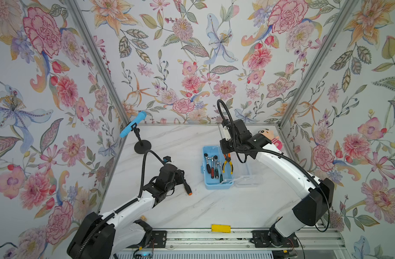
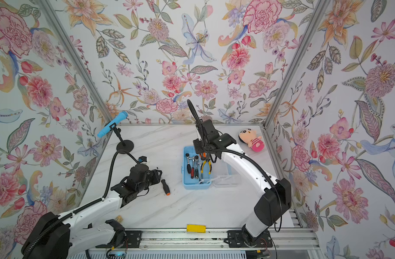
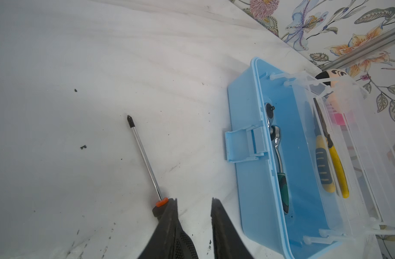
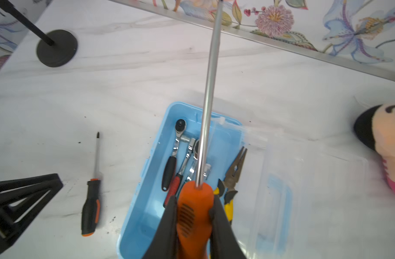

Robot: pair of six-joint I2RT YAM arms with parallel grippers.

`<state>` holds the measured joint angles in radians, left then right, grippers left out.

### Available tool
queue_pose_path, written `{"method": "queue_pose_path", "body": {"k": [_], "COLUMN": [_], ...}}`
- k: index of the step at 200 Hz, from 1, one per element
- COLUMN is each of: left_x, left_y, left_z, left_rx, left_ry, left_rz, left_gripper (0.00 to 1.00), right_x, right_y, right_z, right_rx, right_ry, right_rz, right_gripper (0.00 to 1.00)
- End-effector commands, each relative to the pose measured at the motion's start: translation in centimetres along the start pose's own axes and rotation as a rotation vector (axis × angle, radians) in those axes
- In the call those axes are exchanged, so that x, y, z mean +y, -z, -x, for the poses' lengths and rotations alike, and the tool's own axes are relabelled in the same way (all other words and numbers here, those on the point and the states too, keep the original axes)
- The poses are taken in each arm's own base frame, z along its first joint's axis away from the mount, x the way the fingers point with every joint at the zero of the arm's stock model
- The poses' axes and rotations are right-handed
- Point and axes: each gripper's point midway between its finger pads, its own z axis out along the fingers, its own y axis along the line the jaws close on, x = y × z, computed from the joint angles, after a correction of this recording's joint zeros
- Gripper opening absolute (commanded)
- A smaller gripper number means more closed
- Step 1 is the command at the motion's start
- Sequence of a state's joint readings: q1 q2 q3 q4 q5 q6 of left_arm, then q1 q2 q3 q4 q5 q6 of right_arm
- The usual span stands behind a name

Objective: Pack the tool kit
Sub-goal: 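Carry the orange screwdriver into the clear lid compartment and open the right gripper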

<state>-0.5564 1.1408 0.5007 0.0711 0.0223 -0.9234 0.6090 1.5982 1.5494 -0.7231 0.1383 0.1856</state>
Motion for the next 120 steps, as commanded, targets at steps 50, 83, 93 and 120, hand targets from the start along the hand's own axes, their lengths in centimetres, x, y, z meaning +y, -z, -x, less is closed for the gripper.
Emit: {"method": "queue_pose_path", "body": {"k": [50,83,93,120], "left_x": [-0.6,-0.4,-0.4,-0.3], "left_y": [-0.6,-0.7,-0.7,-0.6], "left_z": [0.3,0.0,0.0,0.0], "left_rx": [0.006,0.013,0.012,0.009], "left_ry": [-0.016,-0.017,-0.016,-0.014], "left_rz": [-0.022,-0.015,-0.018,-0.015], "left_gripper": [0.29,0.28,0.28,0.28], "right_x": [-7.6,-8.5,-8.7,-8.9], "right_y": [-0.9,-2.1,-2.5,-3.4], "right_z": [-6.6,-8.4,-8.9,-9.7], "right_rx": [0.153,0.186,0.195,0.202], "right_ry": [-0.023,-0.053,-0.061,-0.077], "right_rz": [-0.178,-0.182,-0.178,-0.169], "right_gripper": [0.0,0.0,0.0,0.0]}}
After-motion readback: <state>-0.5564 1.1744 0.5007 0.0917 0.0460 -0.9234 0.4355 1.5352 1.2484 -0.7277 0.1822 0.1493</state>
